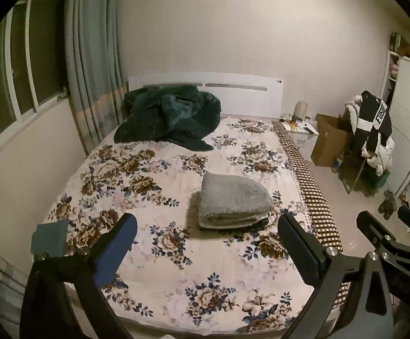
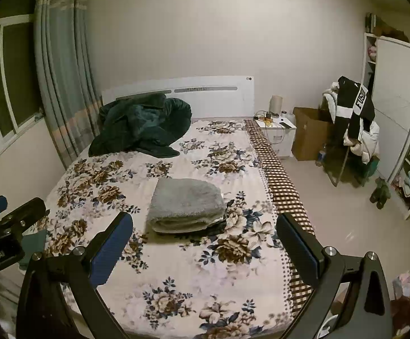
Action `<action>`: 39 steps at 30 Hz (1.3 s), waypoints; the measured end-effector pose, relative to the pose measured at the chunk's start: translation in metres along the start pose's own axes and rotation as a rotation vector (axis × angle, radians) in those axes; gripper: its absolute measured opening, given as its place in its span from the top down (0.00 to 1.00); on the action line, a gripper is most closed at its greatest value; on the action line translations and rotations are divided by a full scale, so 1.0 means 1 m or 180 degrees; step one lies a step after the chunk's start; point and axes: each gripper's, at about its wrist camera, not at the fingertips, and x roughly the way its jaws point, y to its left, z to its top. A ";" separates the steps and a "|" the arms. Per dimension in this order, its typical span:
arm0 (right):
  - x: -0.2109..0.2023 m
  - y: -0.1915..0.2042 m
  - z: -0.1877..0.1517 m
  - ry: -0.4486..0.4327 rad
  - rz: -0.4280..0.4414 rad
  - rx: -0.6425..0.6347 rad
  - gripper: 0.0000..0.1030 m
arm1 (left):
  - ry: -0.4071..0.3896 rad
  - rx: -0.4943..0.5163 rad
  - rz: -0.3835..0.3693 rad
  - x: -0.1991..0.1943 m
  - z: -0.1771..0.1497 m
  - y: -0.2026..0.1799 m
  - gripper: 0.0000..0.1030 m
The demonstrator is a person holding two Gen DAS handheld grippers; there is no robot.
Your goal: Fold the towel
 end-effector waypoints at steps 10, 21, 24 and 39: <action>0.000 0.005 0.002 -0.0009 0.0014 -0.0027 0.00 | 0.0000 0.0009 0.0080 -0.005 -0.006 0.004 0.01; 0.000 0.009 0.004 0.0020 0.0050 -0.0035 0.00 | -0.0006 0.0022 0.0135 -0.009 -0.006 0.006 0.01; 0.000 0.009 0.004 0.0024 0.0053 -0.0022 0.00 | 0.0006 0.0010 0.0125 -0.008 -0.006 0.005 0.01; 0.004 0.006 0.005 0.0051 0.0066 -0.0035 0.00 | 0.0040 0.0029 0.0082 -0.003 -0.009 0.005 0.01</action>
